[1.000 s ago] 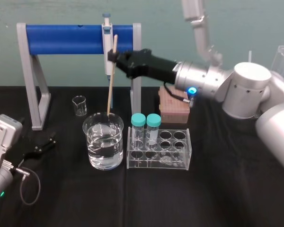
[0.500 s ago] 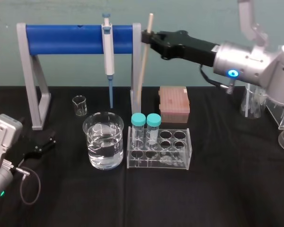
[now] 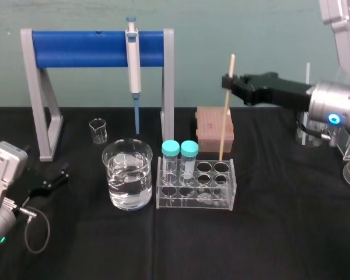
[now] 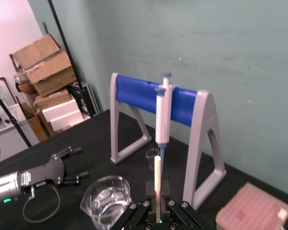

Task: Hold the thermometer with one hand and immerse one end into the beaker, then reinsert it into the test tube rack.

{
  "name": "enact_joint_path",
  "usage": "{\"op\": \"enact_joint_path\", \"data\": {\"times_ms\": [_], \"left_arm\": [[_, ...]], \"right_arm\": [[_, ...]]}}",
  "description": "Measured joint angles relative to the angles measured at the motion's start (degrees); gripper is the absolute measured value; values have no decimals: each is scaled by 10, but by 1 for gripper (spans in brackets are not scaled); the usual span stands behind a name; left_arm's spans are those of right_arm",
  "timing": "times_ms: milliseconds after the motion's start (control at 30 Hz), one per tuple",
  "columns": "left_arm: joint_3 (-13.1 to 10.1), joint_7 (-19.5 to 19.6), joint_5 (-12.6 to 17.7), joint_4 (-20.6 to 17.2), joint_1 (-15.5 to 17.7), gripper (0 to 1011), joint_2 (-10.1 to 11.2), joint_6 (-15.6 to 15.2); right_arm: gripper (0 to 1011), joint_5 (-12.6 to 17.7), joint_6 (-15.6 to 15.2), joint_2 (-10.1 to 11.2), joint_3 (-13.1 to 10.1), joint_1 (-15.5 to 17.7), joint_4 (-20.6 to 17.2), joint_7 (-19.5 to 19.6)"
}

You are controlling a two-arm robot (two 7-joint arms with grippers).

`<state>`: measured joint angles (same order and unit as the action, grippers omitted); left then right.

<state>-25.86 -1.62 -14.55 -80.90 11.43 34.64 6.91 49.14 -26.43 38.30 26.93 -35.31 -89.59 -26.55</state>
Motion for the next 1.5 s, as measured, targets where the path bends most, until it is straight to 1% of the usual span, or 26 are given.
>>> {"op": "enact_joint_path", "data": {"times_ms": [133, 233, 367, 567, 800, 1000, 1500], "left_arm": [[0, 0, 0, 0, 0, 1004, 0, 0], [0, 0, 0, 0, 0, 1004, 0, 0], [0, 0, 0, 0, 0, 1004, 0, 0], [0, 0, 0, 0, 0, 1004, 0, 0], [0, 0, 0, 0, 0, 1004, 0, 0], [0, 0, 0, 0, 0, 1004, 0, 0], [0, 0, 0, 0, 0, 1004, 0, 0]], "right_arm": [[55, 12, 2, 17, -6, 25, -17, 17], [55, 17, 10, 22, -7, 34, -20, 24], [55, 17, 26, 23, -2, 36, -17, 24], [55, 10, 48, 21, 11, 33, 2, 15], [55, 7, 60, 12, 22, 29, 26, 0], [55, 5, 65, 8, 28, 26, 38, -9], [55, -12, 71, 0, 39, 29, 55, -10]]}}
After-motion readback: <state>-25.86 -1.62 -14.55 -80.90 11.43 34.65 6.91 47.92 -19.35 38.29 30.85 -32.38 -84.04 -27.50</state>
